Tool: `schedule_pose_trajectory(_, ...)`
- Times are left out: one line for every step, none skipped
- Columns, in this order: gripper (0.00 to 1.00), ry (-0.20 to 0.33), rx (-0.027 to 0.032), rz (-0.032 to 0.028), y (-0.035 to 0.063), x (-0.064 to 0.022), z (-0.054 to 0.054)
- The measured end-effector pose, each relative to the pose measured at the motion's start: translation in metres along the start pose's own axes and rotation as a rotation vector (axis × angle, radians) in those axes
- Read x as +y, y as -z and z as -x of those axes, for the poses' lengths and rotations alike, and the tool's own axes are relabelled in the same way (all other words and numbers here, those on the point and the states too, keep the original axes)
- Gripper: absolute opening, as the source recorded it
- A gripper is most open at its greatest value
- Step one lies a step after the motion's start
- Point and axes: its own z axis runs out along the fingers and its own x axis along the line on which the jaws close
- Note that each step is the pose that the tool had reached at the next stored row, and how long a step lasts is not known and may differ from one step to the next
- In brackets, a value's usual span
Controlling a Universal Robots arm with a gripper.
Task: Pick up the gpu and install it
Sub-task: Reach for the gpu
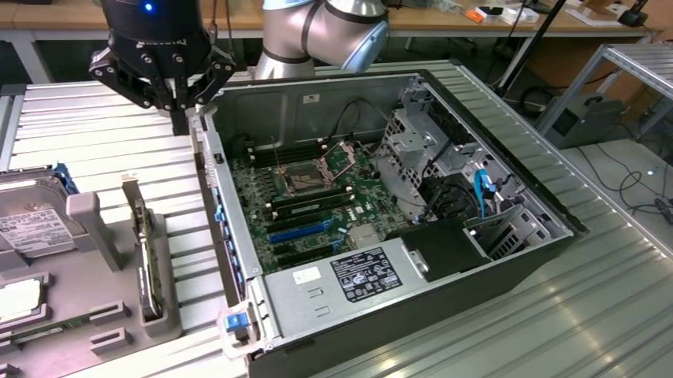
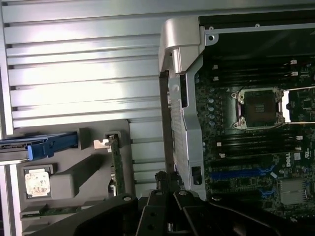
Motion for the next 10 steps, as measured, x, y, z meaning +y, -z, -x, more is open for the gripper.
schedule_pose_trajectory(0.1, 0.0, 0.0001, -0.0001, 0.0001, -0.0001, -0.002)
schedule_pose_trajectory(0.1, 0.0, 0.0001, -0.0001, 0.0001, -0.0002, -0.003)
schedule_pose_trajectory(0.1, 0.0, 0.0001, 0.0, 0.0001, -0.0003, -0.004)
schedule_pose_trajectory(0.1, 0.0, 0.0, 0.0, 0.0002, -0.0004, -0.005)
schedule_pose_trajectory(0.1, 0.0, 0.0001, 0.0, 0.0002, -0.0005, -0.006)
schedule_pose_trajectory(0.1, 0.0, 0.0, 0.0, 0.0002, -0.0006, -0.008)
schedule_pose_trajectory(0.1, 0.0, 0.0001, 0.0, 0.0003, -0.0007, -0.009)
schedule_pose_trajectory(0.1, 0.0, 0.0001, -0.0001, 0.0003, -0.0008, -0.01)
schedule_pose_trajectory(0.1, 0.0, 0.0001, -0.0001, 0.0004, -0.0009, -0.012)
schedule_pose_trajectory(0.1, 0.0, 0.0001, 0.0, 0.0004, -0.001, -0.013)
